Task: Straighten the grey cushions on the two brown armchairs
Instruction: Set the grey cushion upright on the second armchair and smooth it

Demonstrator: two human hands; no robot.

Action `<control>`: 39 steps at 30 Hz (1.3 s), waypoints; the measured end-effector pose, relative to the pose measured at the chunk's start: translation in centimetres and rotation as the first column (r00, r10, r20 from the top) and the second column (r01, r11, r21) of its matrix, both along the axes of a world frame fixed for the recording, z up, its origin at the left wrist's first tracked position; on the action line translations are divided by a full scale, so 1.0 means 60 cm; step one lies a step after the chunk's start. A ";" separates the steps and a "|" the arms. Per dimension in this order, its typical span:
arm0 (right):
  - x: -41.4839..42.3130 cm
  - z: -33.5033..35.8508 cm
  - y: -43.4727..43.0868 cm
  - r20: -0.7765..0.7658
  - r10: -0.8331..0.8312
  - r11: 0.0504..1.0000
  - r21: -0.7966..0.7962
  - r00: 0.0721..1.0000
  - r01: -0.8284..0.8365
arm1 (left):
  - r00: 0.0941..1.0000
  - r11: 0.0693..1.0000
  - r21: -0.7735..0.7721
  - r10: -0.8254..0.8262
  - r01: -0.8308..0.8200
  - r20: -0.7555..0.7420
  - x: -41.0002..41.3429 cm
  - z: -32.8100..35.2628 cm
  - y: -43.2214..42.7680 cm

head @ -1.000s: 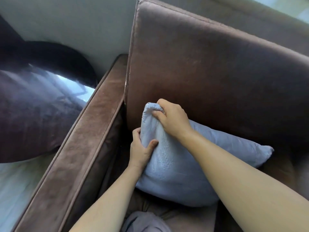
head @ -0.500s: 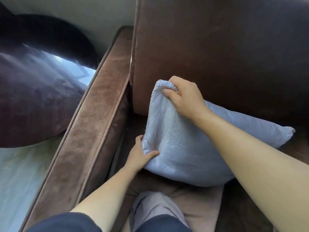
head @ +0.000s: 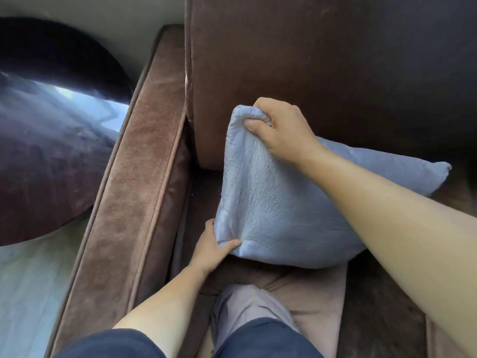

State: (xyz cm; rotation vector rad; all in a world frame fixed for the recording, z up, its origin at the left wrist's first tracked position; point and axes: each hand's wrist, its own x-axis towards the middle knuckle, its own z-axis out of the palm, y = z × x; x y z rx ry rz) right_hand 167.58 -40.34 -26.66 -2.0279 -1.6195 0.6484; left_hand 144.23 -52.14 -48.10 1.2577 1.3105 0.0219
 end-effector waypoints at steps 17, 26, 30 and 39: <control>-0.002 0.006 0.000 -0.009 -0.002 0.999 -0.037 1.000 0.002 | 0.989 0.988 0.062 -0.145 0.144 0.005 -0.017 -0.026 0.008; -0.005 0.015 -0.009 -0.011 -0.014 0.998 -0.069 1.000 0.013 | 0.978 0.977 0.044 -0.208 0.209 -0.015 -0.032 -0.023 0.008; 0.000 0.028 -0.030 0.065 0.024 0.996 -0.086 0.998 -0.018 | 0.967 0.966 0.110 -0.244 0.236 0.075 -0.037 -0.001 0.016; 0.048 0.034 -0.120 0.261 0.088 0.989 -0.141 0.961 -0.052 | 0.979 0.945 0.326 -0.076 0.011 0.188 0.010 0.155 0.107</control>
